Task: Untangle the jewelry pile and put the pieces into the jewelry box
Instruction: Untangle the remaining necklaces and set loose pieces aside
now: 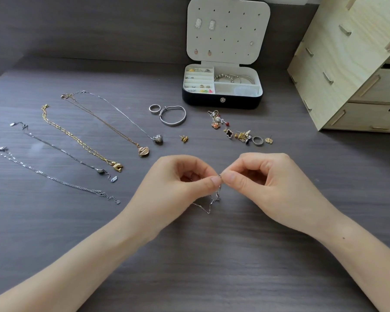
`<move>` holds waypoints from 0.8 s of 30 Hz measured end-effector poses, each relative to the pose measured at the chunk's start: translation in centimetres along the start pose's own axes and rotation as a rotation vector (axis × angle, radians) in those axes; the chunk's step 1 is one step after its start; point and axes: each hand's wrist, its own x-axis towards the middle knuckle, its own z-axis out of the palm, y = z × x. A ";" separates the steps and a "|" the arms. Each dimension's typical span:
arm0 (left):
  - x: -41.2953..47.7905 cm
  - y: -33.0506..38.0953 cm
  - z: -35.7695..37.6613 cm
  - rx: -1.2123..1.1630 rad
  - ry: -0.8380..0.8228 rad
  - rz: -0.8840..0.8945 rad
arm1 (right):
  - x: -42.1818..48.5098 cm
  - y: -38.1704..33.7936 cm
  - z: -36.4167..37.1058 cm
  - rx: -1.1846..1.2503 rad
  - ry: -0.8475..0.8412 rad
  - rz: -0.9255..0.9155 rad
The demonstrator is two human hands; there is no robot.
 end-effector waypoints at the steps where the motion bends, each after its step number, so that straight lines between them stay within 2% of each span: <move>1: 0.0 0.0 0.0 -0.037 -0.003 -0.018 | 0.0 0.1 0.0 -0.002 -0.004 0.001; 7: 0.2 -0.2 -0.2 -0.011 -0.011 -0.055 | -0.1 0.8 0.3 -0.072 0.003 -0.057; 10: 0.3 -0.2 -0.3 0.004 -0.025 -0.067 | -0.1 1.2 0.6 -0.236 0.084 -0.156; 15: 0.4 0.2 -0.4 -0.095 -0.061 -0.103 | 0.3 1.5 0.8 -0.346 0.168 -0.321; 21: 0.5 0.8 -0.6 -0.113 -0.066 -0.124 | 0.8 1.5 0.9 -0.383 0.192 -0.441; 24: 0.5 0.3 -0.3 -0.066 -0.015 -0.082 | 0.8 1.5 1.0 -0.382 0.202 -0.419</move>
